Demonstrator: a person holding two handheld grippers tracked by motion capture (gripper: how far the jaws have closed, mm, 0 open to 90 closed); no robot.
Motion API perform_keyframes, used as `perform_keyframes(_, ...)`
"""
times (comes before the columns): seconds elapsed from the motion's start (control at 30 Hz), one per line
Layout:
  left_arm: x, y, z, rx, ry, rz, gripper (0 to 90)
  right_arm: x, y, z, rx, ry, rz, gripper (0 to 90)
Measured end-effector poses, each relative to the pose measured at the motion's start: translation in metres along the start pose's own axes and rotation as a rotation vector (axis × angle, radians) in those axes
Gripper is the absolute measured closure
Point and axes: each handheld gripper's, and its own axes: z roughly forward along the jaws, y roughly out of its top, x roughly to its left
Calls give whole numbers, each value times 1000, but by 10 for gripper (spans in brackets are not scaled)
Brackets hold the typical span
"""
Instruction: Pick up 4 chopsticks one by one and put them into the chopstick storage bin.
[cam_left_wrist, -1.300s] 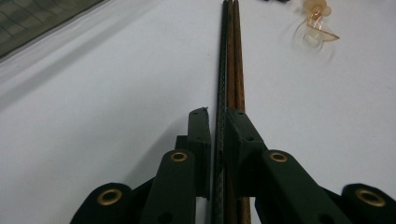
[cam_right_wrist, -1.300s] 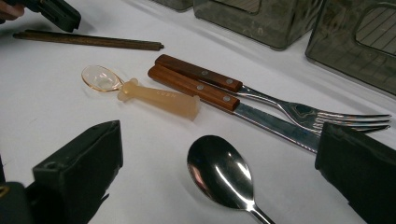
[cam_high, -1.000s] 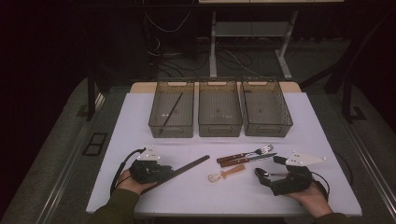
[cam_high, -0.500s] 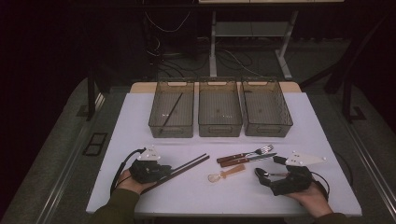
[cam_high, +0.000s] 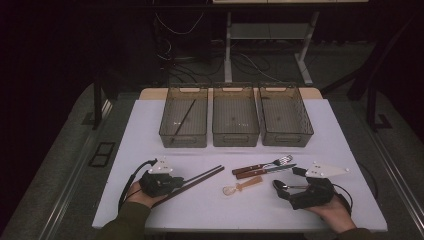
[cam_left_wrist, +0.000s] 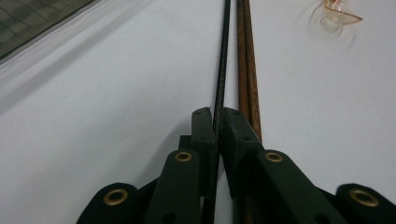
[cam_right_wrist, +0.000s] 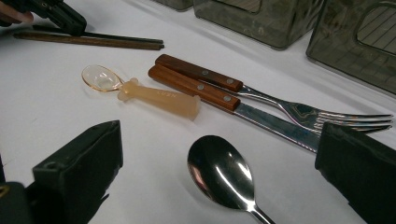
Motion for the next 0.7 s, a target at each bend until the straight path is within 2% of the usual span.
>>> perform_keyframes(0.23,-1,1,1,2,6,-1,845,0,0,0,1,0,2,11)
perform_keyframes(0.4,-2,3,0,23,14,19,858,1,0,0,2,2,2,11)
perform_keyframes(0.7,0,3,1,17,-2,6,860,1,0,0,0,3,1,11)
